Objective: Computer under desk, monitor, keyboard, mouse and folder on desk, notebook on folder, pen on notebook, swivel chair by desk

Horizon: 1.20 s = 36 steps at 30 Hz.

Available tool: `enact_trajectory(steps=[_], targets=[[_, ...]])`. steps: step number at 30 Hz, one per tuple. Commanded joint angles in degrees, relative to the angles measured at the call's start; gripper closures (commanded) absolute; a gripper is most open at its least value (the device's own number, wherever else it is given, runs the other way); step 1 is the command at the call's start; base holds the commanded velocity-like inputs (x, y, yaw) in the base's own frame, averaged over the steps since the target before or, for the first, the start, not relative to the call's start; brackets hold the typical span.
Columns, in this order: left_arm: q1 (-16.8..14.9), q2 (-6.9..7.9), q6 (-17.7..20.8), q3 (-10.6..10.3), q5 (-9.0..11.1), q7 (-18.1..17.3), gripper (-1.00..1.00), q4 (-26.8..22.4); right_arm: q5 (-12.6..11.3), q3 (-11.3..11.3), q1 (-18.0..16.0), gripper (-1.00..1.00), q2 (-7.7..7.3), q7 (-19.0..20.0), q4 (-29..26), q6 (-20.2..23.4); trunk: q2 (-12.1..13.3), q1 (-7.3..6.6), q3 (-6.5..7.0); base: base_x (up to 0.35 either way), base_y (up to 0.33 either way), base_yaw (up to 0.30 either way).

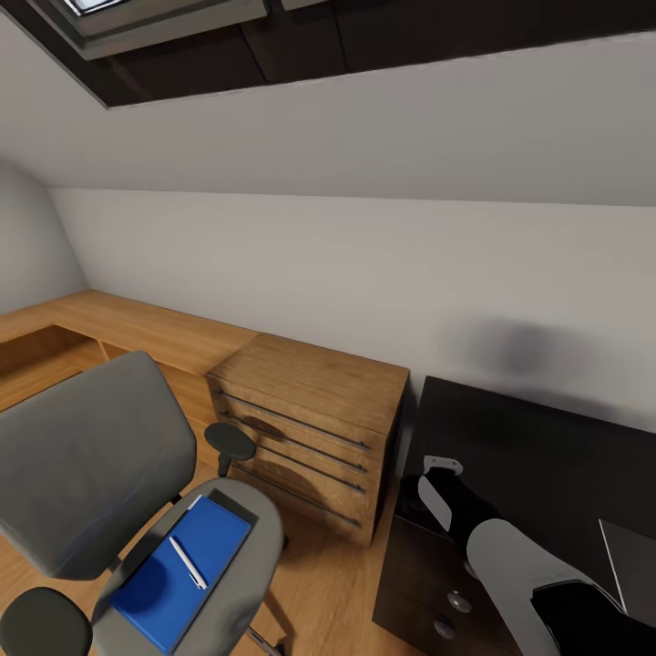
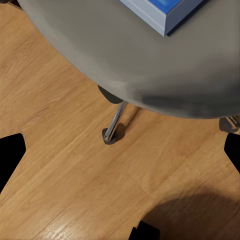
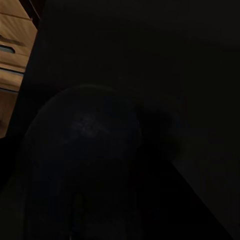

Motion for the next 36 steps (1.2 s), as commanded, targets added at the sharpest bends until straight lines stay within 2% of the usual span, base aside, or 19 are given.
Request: enact_trajectory(steps=[1,21,27,31,33,35,36], targets=[[-0.04,-0.02,-0.19,0.05,0.06,0.09,-1.00,0.01,-1.40,0.47,0.01,1.00,-0.03,-0.39,2.20,0.41,-0.03,0.00,-0.07,0.000,0.000,0.000],[-0.04,-0.02,-0.20,0.01,0.04,0.09,-1.00,0.10,-1.32,0.50,0.01,1.00,-0.03,-0.35,1.74,0.40,-0.03,0.00,-0.07,0.000,0.000,0.000],[-0.04,-0.02,-0.19,-0.02,0.02,0.16,-1.00,0.10,-1.37,0.45,0.01,1.00,-0.20,-0.28,1.07,0.45,2.38,-1.31,1.01,0.000,0.000,0.000],[-0.04,-0.02,-0.19,-0.02,0.03,0.18,-1.00,0.14,-1.58,0.33,0.08,1.00,-0.66,-0.28,-5.38,1.41,3.98,-2.19,1.72,0.000,0.000,0.000],[-0.04,-0.02,-0.16,-0.02,0.01,0.18,-1.00,0.27,-1.63,0.29,0.27,1.00,-1.43,-0.30,-11.76,4.73,4.78,-2.63,2.08,0.000,0.000,0.000],[-0.04,-0.02,-0.12,-0.02,-0.02,0.18,-1.00,0.32,-1.68,0.24,1.16,1.00,-2.25,-0.49,-20.84,8.76,5.59,-3.07,2.44,0.000,0.000,0.000],[-0.04,-0.02,-0.12,-0.02,-0.03,0.18,-1.00,0.33,-1.70,0.24,1.85,1.00,-2.39,-0.57,-23.32,9.65,5.99,-3.29,2.62,0.000,0.000,0.000]])
